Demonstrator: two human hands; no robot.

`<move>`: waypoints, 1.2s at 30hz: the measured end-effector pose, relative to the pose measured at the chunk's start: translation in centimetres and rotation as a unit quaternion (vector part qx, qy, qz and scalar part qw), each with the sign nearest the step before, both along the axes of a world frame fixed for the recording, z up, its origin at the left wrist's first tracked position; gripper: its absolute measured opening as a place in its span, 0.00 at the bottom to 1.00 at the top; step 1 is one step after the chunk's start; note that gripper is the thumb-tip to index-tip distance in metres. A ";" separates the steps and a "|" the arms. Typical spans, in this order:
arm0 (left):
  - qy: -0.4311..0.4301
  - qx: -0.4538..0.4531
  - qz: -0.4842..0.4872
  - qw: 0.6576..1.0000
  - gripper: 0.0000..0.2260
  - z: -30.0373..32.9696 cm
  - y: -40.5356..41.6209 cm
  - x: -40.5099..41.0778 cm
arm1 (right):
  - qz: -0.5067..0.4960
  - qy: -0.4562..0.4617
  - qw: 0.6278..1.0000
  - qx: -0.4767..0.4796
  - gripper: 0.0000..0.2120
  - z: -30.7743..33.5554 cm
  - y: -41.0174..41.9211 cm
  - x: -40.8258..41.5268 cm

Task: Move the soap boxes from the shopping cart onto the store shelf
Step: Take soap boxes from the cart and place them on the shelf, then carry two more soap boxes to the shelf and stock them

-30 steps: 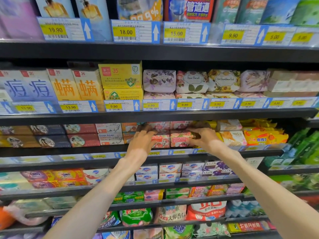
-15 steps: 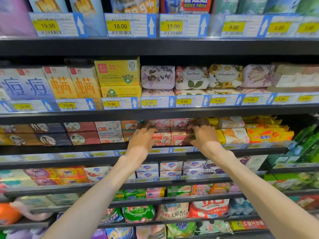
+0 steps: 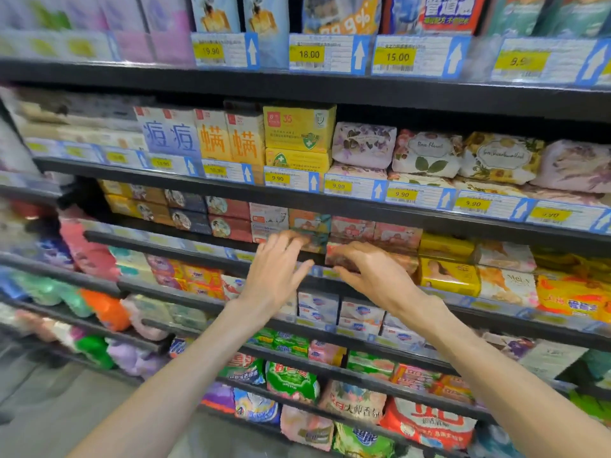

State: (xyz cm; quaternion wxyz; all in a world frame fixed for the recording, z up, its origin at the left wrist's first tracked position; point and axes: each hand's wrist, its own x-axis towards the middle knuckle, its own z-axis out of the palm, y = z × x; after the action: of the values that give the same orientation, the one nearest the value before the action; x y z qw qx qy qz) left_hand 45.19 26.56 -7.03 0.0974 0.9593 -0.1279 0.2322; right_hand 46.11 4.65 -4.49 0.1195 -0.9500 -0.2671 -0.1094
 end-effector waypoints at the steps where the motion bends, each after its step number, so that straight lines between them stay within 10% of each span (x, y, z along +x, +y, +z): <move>1: 0.002 0.000 0.022 1.000 0.19 -0.4 1.5 -1.3 | 0.027 0.008 1.000 -0.011 0.22 0.0 1.3 0.2; 17: 0.067 -0.021 0.414 0.907 0.34 -1.1 31.4 -32.2 | 0.461 -0.007 0.887 -0.040 0.28 1.4 37.4 -9.9; 36: 0.076 -0.019 0.551 0.831 0.34 -1.1 69.4 -52.4 | 0.608 0.019 0.793 -0.042 0.34 0.5 84.7 -27.3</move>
State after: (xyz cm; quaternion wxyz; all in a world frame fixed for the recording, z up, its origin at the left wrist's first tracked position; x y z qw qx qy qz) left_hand -7.24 95.99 -8.18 -0.0194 0.8832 0.4343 0.1758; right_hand 18.83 89.32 -3.94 0.1262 -0.5975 -0.7917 0.0149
